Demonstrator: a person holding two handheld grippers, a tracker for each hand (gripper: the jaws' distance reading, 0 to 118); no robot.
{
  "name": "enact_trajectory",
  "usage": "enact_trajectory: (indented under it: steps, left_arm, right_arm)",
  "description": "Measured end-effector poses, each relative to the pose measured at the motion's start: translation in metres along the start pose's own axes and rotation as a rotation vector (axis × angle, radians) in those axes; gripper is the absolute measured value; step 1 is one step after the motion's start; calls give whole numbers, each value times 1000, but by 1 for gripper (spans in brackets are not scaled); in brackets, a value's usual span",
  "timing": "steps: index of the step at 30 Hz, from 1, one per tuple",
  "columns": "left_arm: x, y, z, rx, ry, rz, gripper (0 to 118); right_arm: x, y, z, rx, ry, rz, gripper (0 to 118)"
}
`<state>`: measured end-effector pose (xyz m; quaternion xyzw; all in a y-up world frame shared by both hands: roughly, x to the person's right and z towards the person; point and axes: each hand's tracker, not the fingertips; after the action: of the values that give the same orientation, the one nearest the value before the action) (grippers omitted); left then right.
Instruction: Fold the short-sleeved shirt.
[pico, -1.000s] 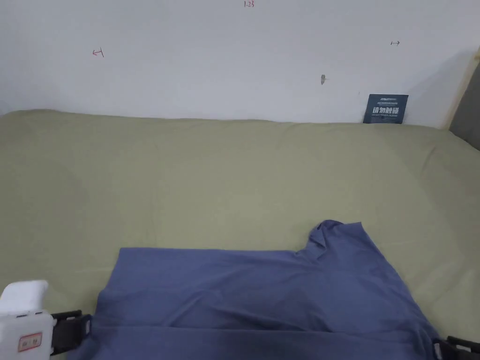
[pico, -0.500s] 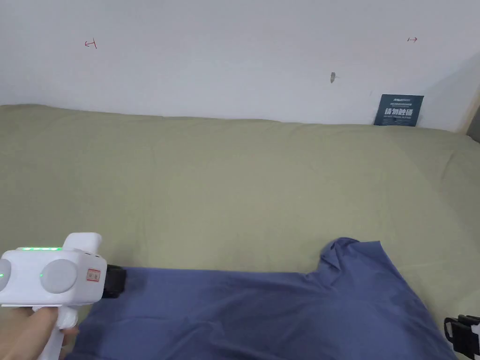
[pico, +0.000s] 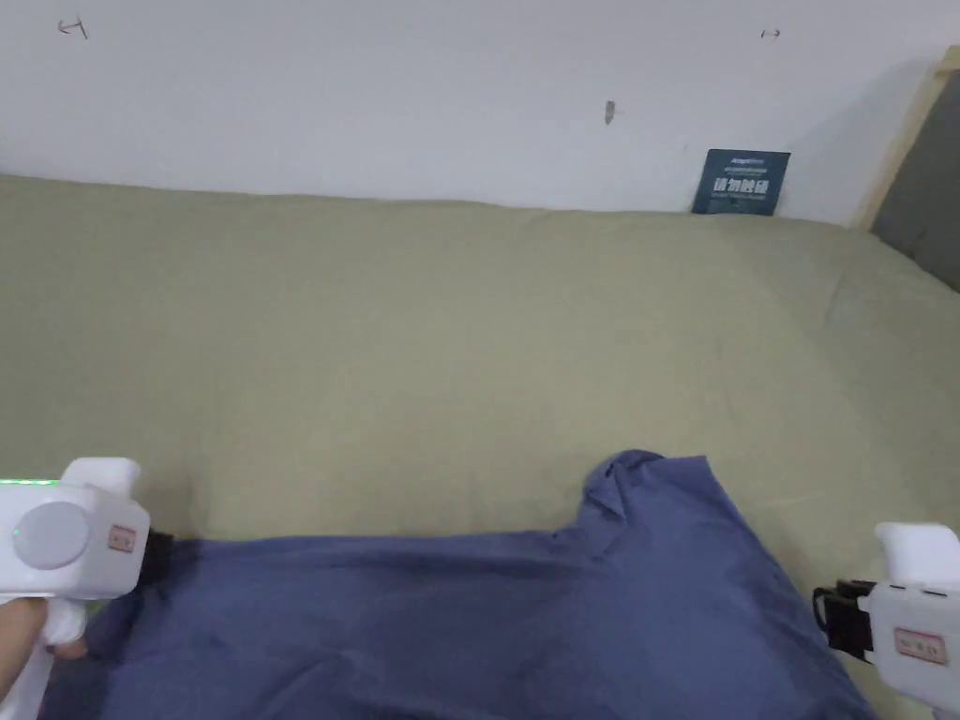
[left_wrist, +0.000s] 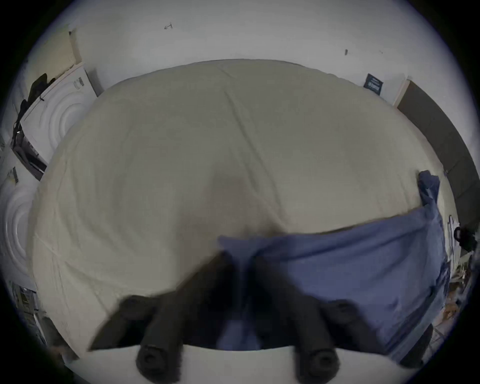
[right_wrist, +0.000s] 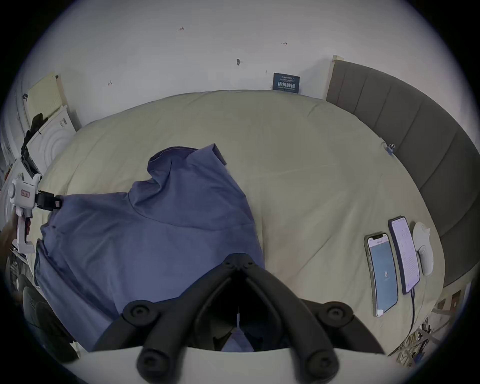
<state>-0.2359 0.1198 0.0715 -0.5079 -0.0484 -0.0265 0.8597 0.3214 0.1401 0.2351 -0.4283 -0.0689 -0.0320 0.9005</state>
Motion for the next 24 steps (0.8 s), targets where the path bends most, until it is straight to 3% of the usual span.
enact_trajectory:
  steps: [5,7,8,10,13,16,21,22,24]
  left_arm:
    - [-2,0,-4,0,8,8,5]
    - [-2,-1,-5,1,3,21,5]
    - [-2,-1,-5,1,1,21,5]
    - [-2,0,-6,2,1,12,5]
    - [-3,-1,-8,7,-4,17,5]
    - [-3,-1,-11,8,-9,21,5]
    - [-3,-1,-13,9,-5,14,5]
    - [-4,-1,-13,10,-5,13,5]
    - [-4,-1,-9,14,-6,12,5]
  right_arm:
    - [4,26,-21,-13,-4,9,0]
    - [6,39,-38,-26,-11,18,6]
    - [7,45,-47,-39,-13,18,33]
    - [8,53,-67,-102,-19,22,103]
    - [8,51,-92,-151,-4,52,118]
    - [7,49,-111,-196,-40,75,104]
    - [15,46,-118,-198,-6,7,101]
    - [16,46,-114,-195,-13,13,94]
    - [19,51,-98,-166,-9,21,53]
